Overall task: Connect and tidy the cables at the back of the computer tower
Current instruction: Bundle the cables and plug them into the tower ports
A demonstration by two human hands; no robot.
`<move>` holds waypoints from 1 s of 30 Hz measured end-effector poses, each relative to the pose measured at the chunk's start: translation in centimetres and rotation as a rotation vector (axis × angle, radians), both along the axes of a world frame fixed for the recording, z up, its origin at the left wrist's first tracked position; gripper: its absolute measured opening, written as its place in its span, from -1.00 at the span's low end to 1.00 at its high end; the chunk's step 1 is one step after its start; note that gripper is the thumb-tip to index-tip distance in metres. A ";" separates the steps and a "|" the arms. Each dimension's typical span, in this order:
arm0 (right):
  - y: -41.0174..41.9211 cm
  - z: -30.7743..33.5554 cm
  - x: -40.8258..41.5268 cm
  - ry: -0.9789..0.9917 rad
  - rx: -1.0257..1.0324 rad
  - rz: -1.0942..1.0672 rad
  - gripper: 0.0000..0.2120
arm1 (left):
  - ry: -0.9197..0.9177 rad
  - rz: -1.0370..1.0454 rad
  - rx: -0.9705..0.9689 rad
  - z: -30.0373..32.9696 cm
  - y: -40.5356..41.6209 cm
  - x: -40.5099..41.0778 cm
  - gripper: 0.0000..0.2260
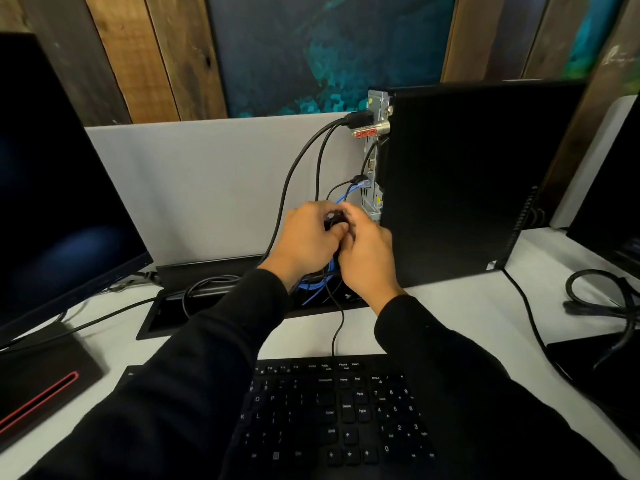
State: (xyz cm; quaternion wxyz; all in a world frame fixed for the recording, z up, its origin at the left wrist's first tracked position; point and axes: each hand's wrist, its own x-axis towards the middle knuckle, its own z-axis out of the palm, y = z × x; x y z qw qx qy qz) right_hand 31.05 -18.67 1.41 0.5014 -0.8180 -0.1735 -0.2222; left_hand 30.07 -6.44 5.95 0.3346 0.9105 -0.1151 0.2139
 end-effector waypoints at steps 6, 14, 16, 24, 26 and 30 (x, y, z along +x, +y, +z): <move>1.1 -1.1 0.4 0.121 -0.020 -0.123 -0.91 | -0.014 0.023 -0.434 -3.8 -0.5 -1.5 -0.65; 0.6 -1.5 1.4 0.447 -0.026 -0.008 -0.84 | -0.082 0.101 -0.070 -5.4 -1.5 -0.8 -0.71; 0.4 -1.5 1.3 0.488 -0.030 -0.007 -0.85 | -0.060 0.111 -0.045 -5.5 -1.8 -0.5 -0.70; 0.7 -2.4 -0.5 0.017 -0.239 -0.124 -0.63 | -0.054 0.136 0.081 -8.9 0.4 -1.2 -0.71; 0.4 -2.6 -0.3 0.054 -0.268 -0.117 -0.70 | -0.056 0.129 0.107 -9.1 0.3 -1.2 -0.73; -0.4 -3.9 -0.4 0.144 -0.340 -0.103 -0.83 | -0.061 0.108 0.081 -10.0 0.2 -1.5 -0.87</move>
